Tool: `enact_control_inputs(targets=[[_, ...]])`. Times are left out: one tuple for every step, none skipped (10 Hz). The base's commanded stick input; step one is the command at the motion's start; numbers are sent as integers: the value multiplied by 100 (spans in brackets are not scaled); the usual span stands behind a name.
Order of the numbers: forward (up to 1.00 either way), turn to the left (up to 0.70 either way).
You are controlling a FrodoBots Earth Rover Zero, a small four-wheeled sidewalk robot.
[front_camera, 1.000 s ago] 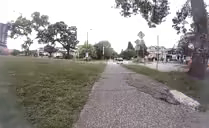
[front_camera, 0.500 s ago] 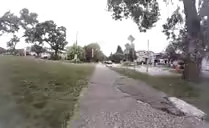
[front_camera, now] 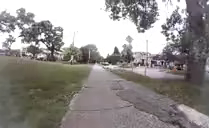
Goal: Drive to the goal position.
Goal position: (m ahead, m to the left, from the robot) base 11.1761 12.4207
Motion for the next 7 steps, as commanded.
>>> enact_control_inputs(targets=[[70,0],[70,0],[70,0],[70,0],[70,0],[70,0],[70,0]])
